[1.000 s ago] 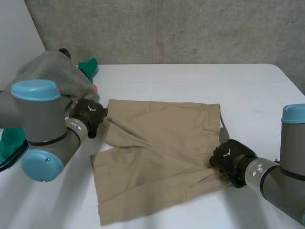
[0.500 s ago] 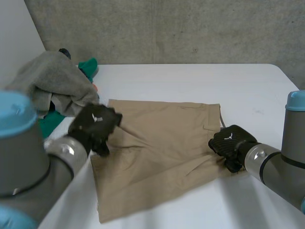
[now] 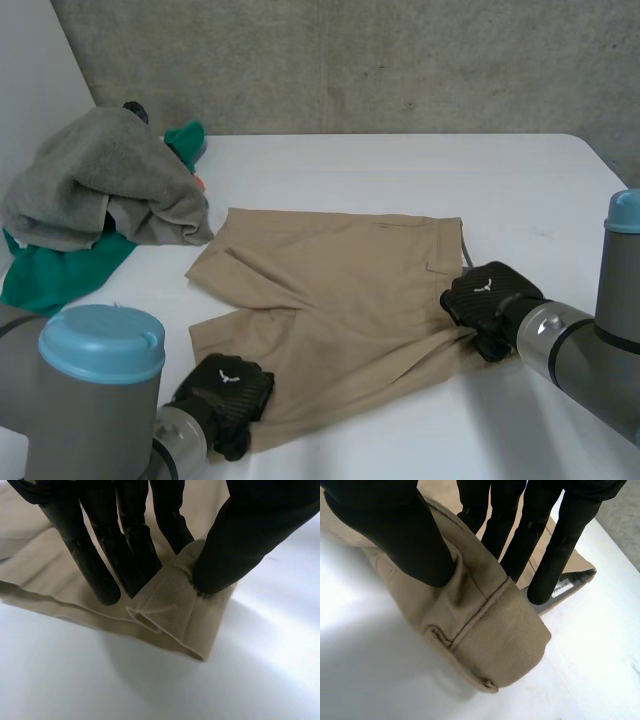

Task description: Fold the laundry.

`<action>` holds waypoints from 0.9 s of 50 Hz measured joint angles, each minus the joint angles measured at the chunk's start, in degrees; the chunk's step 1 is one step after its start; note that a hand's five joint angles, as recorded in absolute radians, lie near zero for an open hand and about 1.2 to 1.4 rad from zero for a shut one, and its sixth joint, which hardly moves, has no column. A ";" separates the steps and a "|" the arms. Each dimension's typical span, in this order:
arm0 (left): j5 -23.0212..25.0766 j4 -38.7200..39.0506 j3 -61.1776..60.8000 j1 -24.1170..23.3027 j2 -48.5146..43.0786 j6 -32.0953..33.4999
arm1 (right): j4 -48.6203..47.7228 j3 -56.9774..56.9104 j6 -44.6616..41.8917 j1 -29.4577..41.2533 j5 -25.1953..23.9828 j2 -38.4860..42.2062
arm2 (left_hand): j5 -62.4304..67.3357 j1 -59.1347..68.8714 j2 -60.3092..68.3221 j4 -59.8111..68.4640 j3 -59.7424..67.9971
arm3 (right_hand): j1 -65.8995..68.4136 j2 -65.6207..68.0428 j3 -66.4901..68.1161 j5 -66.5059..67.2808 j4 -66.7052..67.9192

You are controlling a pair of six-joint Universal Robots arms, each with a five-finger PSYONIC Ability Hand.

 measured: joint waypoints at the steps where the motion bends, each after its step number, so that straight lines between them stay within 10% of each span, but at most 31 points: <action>1: -0.35 -0.07 0.23 0.04 0.39 0.06 | 0.67 0.31 -0.56 -0.03 -0.01 -0.44 | 0.00 0.00 0.00 0.00 0.00 | 0.00 0.00 0.00 0.00 0.00; 21: -1.40 -20.07 -0.79 -7.73 14.30 9.62 | 23.45 11.93 -29.17 -12.89 -4.11 -13.20 | 0.40 0.01 0.23 0.40 0.76 | 0.00 0.00 0.00 0.12 0.00; 29: -1.49 -1.37 9.97 -3.07 7.70 10.97 | 9.29 4.05 -18.20 -10.26 -6.51 -7.62 | 0.58 0.02 0.24 0.43 0.83 | 0.00 0.00 0.00 0.69 0.00; 37: -1.79 17.28 27.58 -0.15 -8.91 19.46 | -7.24 -8.16 -9.13 -4.50 1.03 3.65 | 0.73 0.05 0.24 0.43 0.83 | 0.00 0.00 0.00 0.80 0.00; 45: -1.77 21.87 45.15 2.91 -25.58 25.69 | -17.31 -18.66 -8.85 -2.16 6.33 16.07 | -0.91 -1.62 -2.32 -1.65 -1.20 | -3.60 -5.44 -5.62 -4.72 -5.86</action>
